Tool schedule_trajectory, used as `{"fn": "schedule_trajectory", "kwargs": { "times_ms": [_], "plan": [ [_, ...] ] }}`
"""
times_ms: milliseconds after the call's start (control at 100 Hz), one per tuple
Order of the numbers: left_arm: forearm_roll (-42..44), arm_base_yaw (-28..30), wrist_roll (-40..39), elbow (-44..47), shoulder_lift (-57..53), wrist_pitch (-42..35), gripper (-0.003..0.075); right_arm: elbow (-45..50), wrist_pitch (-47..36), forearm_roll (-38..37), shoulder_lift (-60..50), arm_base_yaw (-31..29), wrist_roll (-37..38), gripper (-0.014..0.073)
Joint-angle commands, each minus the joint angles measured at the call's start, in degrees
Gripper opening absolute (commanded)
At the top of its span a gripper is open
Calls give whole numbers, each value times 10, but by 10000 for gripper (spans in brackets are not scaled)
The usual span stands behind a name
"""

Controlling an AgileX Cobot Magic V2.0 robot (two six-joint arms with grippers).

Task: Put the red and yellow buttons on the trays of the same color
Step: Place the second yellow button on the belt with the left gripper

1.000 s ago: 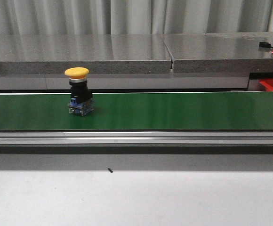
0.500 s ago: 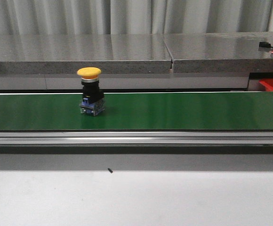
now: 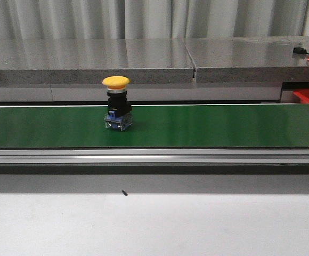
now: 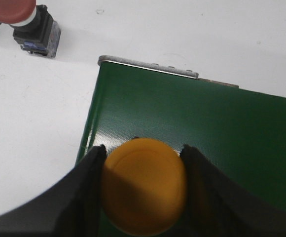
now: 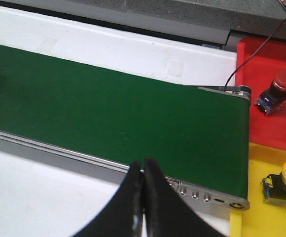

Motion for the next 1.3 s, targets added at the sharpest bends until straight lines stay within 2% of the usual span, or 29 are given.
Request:
{"fn": "schedule_trajectory", "kwargs": {
  "times_ms": [0,60,130,200,320,370,420,700,910,1080,1290],
  "plan": [
    [-8,-3,0,-14,-22,-32,-9,-16,-35,6,-1,-1,-3,-68],
    [-9,-3,0,-14,-22,-32,29,-16,-35,6,-1,-1,-3,-68],
    [-9,-3,0,-14,-22,-31,122,-16,-35,6,-1,-1,-3,-68],
    [-10,-3,0,-14,-22,-31,261,-16,-35,6,-1,-1,-3,-68],
    [-17,-3,0,-15,-23,-32,549,-16,-35,6,-1,-1,-3,-68],
    [-17,-3,0,-18,-26,-32,628,-16,-35,6,-1,-1,-3,-68],
    [-18,-3,0,-22,-30,-32,676,-16,-35,6,-1,-1,-3,-68],
    [-28,-8,13,-36,-100,-34,669,-16,-35,6,-1,-1,-3,-68],
    [-29,-54,37,-18,-201,-54,669,-16,-35,6,-1,-1,-3,-68],
    [-24,-98,40,34,-298,-61,669,-16,-35,6,-1,-1,-3,-68],
    [-29,-119,40,134,-444,-61,669,-16,-35,6,-1,-1,-3,-68]
  ]
}}
